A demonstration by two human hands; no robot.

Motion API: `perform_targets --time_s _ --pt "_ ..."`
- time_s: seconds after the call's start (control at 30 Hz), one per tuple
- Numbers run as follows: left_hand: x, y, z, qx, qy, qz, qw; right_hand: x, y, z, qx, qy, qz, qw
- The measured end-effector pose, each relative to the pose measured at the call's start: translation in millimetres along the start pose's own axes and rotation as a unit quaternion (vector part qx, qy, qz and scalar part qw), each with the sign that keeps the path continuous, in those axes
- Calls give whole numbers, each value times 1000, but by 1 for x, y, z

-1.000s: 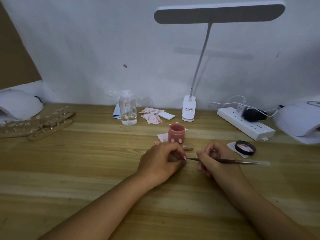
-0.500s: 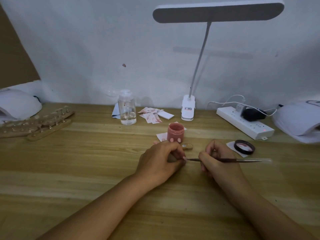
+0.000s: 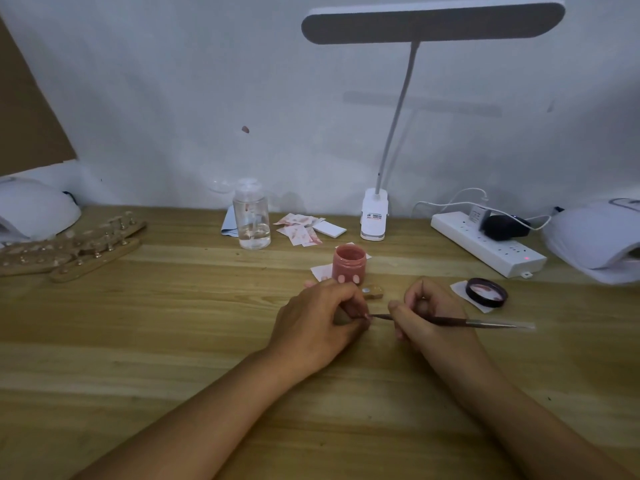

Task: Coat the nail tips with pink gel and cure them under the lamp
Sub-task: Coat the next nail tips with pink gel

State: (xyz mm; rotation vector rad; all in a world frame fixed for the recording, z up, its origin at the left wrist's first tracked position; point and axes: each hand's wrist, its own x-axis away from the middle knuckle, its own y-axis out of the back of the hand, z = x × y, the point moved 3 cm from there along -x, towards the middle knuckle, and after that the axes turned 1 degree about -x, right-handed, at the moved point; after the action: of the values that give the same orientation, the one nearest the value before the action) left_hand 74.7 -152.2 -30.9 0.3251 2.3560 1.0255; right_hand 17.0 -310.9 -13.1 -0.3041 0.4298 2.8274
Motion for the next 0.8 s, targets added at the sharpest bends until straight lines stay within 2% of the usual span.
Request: perform_targets --time_s 0.5,0.8 --pt "0 0 2 8 4 2 1000 4 -2 8 -48 8 16 999" --pt "-2 -2 4 12 14 15 1000 6 -1 7 -19 9 19 1000"
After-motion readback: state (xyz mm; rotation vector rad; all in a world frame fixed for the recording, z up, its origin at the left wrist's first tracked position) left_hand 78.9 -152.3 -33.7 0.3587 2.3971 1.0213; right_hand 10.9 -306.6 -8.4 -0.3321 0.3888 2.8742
